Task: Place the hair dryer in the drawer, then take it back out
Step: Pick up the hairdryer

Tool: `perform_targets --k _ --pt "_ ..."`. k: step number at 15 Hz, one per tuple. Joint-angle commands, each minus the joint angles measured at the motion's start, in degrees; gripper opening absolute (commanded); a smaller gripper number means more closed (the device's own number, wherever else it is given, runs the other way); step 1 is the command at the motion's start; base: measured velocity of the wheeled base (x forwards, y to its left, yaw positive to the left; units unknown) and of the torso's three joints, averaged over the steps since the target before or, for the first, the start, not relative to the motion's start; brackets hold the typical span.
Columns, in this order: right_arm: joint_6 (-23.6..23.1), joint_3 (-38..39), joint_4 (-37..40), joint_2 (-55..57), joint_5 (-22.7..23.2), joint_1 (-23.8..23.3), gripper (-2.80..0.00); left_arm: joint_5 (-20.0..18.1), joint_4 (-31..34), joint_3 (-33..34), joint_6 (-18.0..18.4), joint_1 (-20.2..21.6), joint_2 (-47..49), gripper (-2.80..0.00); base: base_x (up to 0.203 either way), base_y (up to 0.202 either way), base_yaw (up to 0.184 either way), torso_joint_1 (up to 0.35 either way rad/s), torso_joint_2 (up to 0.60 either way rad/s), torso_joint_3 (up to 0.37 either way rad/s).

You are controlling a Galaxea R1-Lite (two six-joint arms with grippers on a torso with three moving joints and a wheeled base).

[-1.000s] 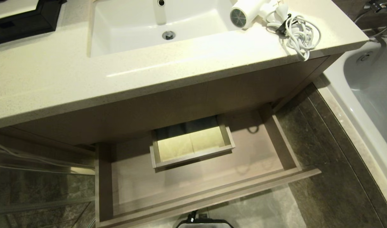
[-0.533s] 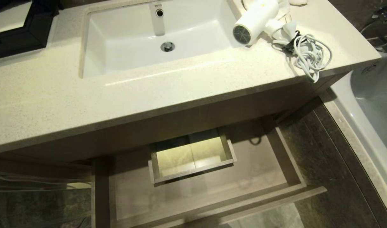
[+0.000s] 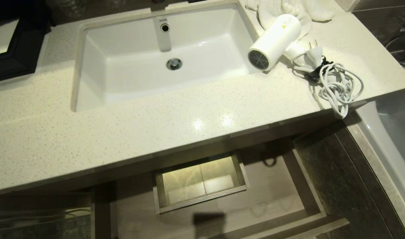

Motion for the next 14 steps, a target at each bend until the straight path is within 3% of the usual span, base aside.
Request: perform_targets --k 1,5,14 --pt "0.04 2.29 -0.04 -2.22 0.03 -0.01 -2.80 -0.05 0.01 0.00 -0.07 0.04 0.00 -2.80 0.000 0.000 0.000 0.384 -0.26 0.119" --pt "0.04 2.29 -0.04 -2.22 0.03 0.04 -2.80 0.01 0.00 0.00 0.00 0.00 0.00 -2.80 0.000 0.000 0.000 0.118 -0.08 0.037" --pt "-1.02 2.29 0.04 -2.22 0.38 -0.01 -2.80 0.01 0.00 0.00 0.00 -0.04 0.00 -2.80 0.000 0.000 0.000 0.000 0.00 0.000"
